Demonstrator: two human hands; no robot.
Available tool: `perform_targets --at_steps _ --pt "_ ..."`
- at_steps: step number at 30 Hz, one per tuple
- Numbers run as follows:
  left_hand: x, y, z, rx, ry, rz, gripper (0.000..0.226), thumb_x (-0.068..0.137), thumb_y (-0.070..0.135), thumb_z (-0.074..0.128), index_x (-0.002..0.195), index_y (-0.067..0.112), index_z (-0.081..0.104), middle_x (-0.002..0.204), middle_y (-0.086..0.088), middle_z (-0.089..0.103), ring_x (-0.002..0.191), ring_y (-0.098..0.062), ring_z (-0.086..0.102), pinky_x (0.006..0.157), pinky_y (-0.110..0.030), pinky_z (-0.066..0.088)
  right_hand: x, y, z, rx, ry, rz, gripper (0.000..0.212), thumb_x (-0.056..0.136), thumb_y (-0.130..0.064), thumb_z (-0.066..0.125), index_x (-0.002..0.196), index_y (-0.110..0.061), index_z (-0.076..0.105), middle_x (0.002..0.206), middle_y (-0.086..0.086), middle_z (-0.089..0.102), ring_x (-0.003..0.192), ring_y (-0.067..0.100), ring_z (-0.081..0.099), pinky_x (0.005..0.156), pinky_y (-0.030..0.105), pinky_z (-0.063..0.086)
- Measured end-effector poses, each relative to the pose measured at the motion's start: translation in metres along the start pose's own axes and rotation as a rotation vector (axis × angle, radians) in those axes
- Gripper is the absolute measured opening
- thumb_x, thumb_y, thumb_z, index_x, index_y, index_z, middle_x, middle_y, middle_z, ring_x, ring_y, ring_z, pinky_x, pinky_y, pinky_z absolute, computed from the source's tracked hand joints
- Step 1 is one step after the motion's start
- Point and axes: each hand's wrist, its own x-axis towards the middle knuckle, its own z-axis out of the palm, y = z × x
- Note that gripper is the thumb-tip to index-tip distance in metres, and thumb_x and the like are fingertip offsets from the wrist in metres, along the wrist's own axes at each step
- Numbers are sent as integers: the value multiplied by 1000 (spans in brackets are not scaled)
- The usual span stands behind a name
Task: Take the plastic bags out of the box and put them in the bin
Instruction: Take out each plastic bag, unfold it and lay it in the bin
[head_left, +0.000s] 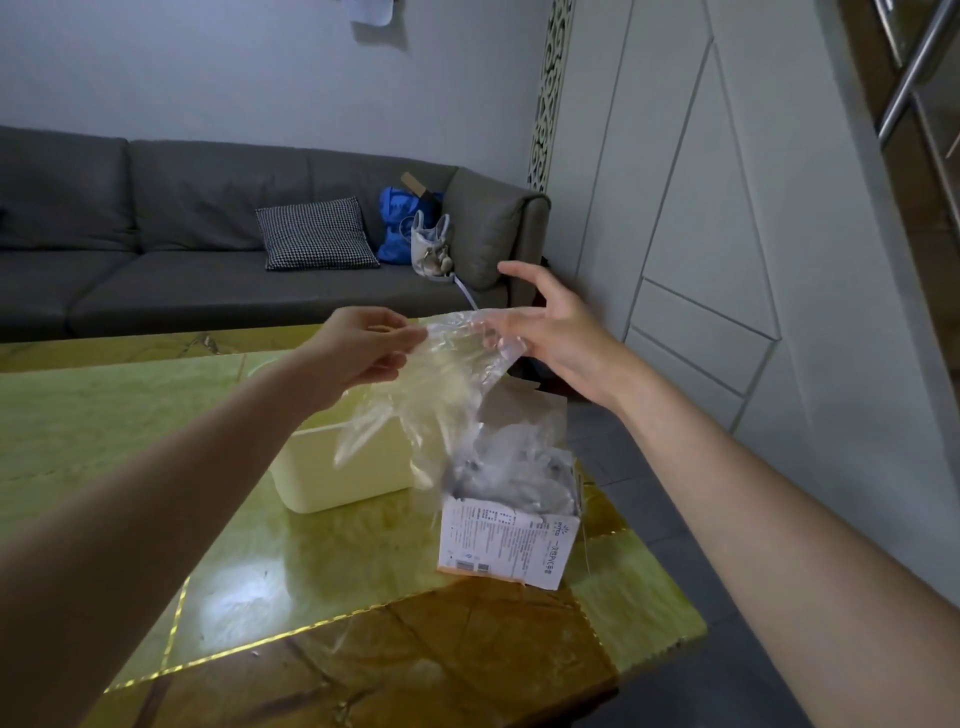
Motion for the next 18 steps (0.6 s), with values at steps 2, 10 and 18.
perform_targets --at_steps 2,10,18 --pt "0 6 -5 82 30 96 8 83 20 65 82 13 61 73 -1 59 60 -10 54 48 -12 50 9 -7 6 -75 14 -23 34 87 -6 64 107 -30 53 86 14 71 69 19 65 71 34 53" --pt "20 -15 -49 61 344 31 19 88 13 60 99 -3 60 73 -8 58 52 -11 55 38 -13 47 38 -20 2 -260 323 -85 33 87 10 49 75 -14 68 86 6 70 68 12 61 69 23 52" --pt "16 5 -21 403 -57 258 114 65 46 78 148 23 3 148 -4 30 136 -24 30 107 -38 32 62 -39 66 -532 -7 -191 29 92 -2 51 118 -4 64 108 7 69 95 14 63 90 27 50"
